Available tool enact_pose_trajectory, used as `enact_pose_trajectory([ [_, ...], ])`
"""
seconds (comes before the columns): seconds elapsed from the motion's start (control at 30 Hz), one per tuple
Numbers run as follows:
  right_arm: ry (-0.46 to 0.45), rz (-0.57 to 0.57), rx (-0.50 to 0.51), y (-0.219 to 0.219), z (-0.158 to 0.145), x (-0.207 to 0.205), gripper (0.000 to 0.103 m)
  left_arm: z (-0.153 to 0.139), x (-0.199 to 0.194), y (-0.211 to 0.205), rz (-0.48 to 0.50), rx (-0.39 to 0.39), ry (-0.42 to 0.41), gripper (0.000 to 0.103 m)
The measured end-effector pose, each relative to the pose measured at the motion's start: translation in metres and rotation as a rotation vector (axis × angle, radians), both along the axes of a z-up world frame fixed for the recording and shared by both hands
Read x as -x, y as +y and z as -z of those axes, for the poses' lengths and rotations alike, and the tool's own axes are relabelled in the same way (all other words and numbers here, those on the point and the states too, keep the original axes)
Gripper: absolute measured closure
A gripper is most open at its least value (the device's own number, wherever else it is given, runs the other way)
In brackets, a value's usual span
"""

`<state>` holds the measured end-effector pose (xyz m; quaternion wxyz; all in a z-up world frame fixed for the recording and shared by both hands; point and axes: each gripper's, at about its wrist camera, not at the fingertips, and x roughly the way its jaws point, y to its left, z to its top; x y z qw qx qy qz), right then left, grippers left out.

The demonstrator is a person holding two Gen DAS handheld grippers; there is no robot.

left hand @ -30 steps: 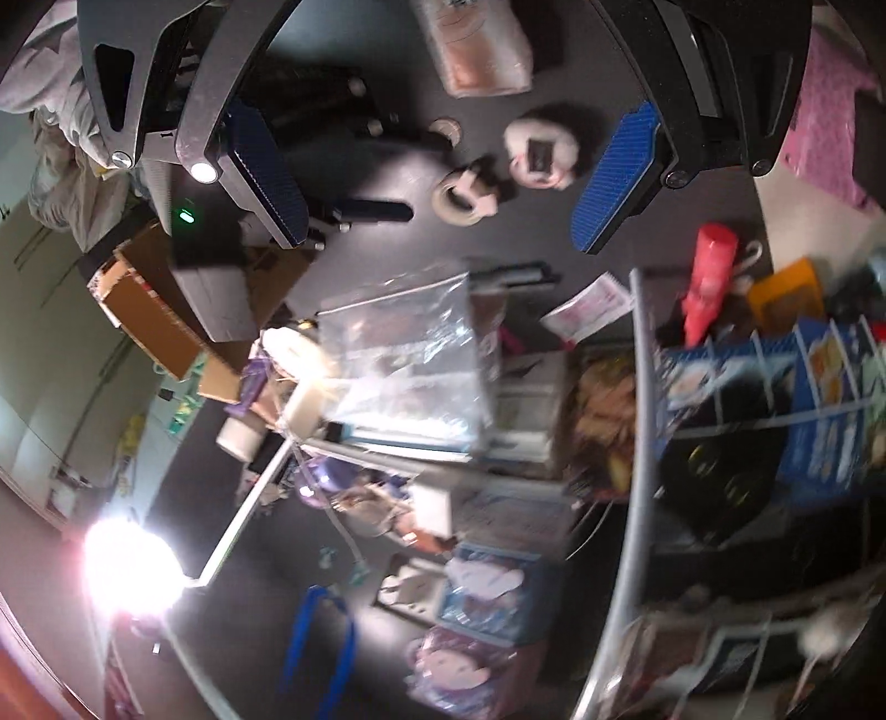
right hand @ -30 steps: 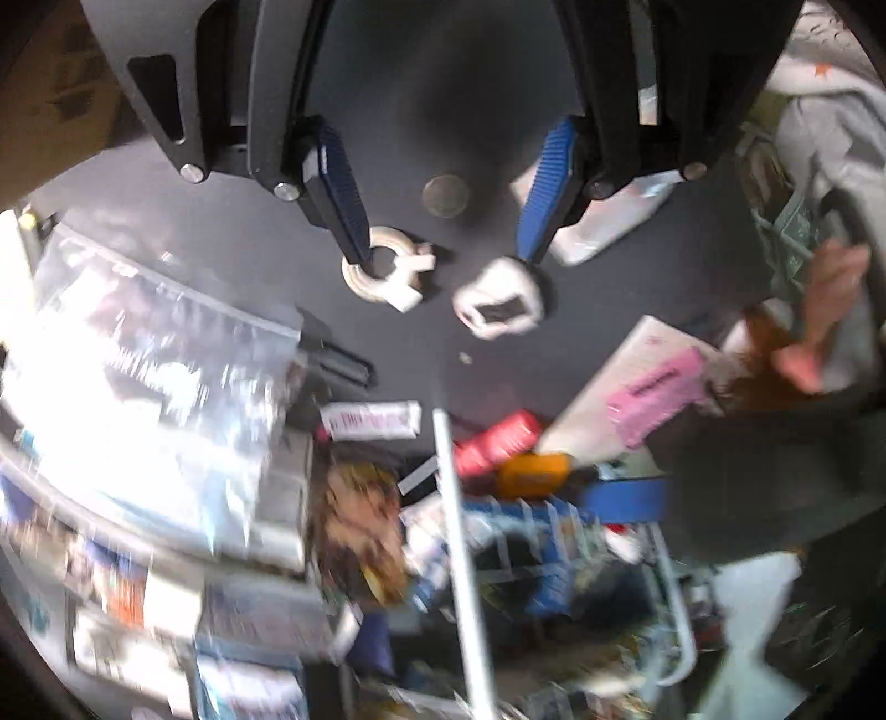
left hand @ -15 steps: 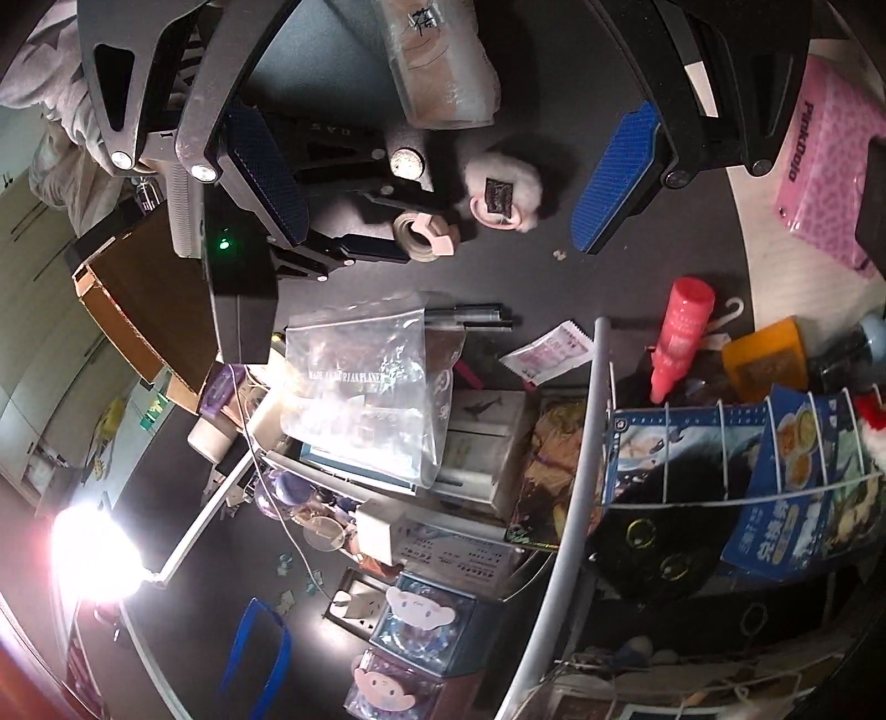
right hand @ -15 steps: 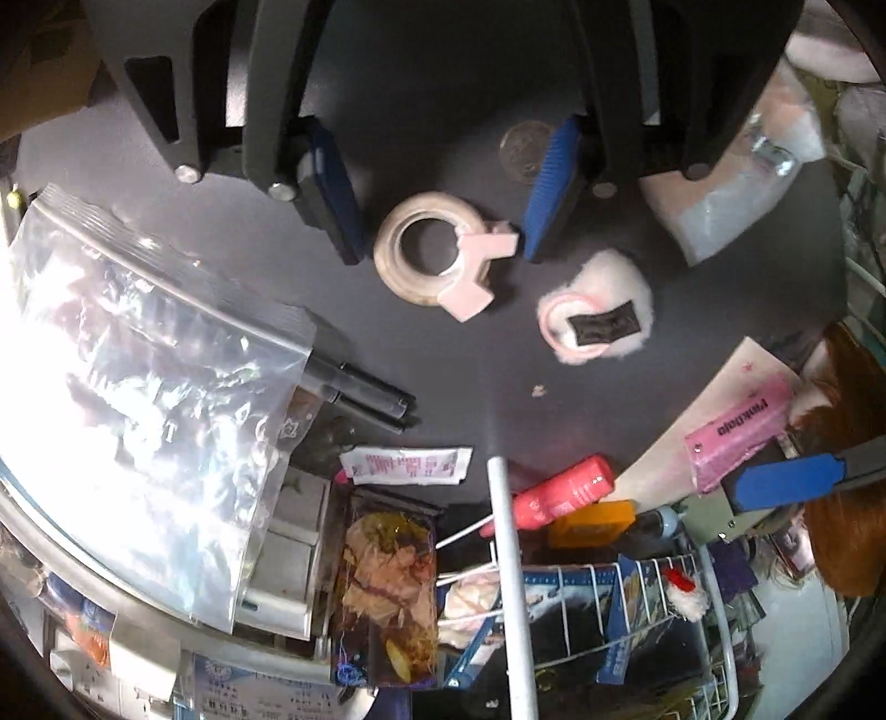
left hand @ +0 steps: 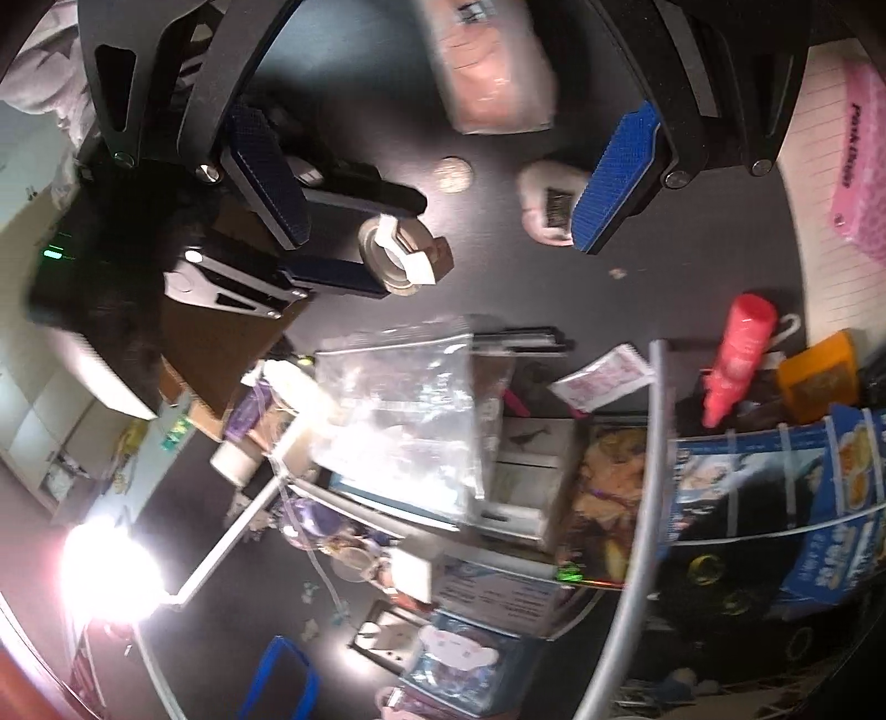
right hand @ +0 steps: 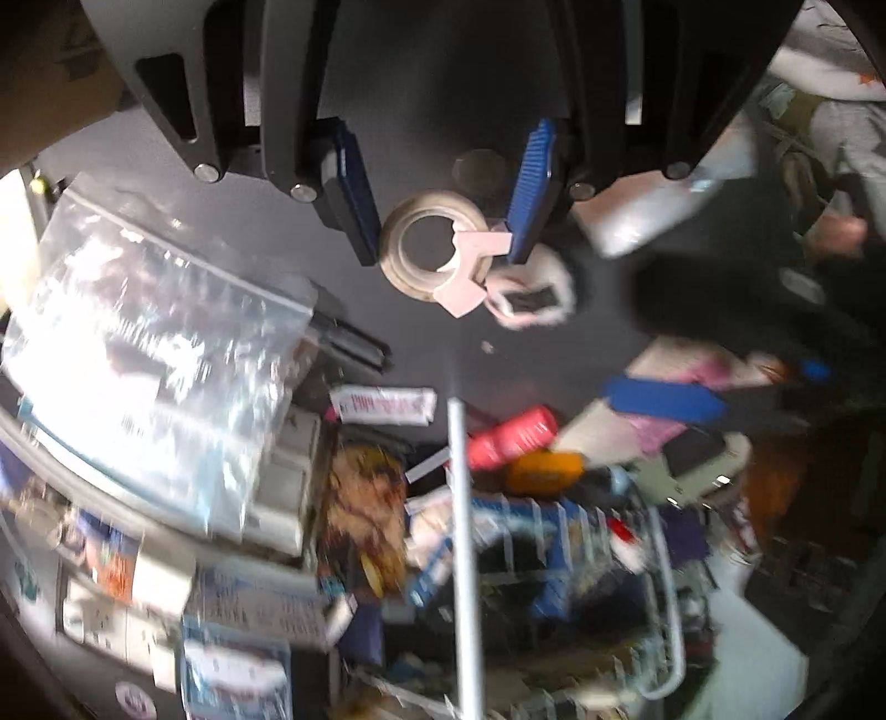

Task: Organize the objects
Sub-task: 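Close the right gripper on the tape roll and lift it, then grasp the tape roll with the left gripper while the right gripper releases it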

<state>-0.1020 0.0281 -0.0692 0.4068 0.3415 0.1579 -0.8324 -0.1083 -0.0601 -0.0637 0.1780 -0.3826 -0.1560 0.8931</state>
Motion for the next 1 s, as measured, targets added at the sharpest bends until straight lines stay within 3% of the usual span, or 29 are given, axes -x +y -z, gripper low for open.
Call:
enact_pose_trajectory([
  [0.17,0.093,-0.046,0.024,0.004,-0.042,-0.030,0.060,-0.017,0.003,0.009,0.097,-0.111,0.025,0.031],
  [0.3,0.159,-0.062,0.025,0.009,-0.069,-0.047,0.060,-0.039,0.002,0.020,0.167,-0.142,0.064,0.041],
  [0.43,0.221,-0.054,0.015,0.019,-0.090,-0.058,0.060,-0.062,0.003,0.036,0.245,-0.170,0.091,0.061],
  [0.73,0.332,0.031,-0.005,0.062,-0.130,-0.063,0.059,-0.102,0.023,0.088,0.362,-0.160,0.116,0.063],
  [1.0,0.295,0.160,0.001,0.131,-0.146,-0.040,0.059,-0.112,0.067,0.161,0.489,-0.158,0.044,0.064],
])
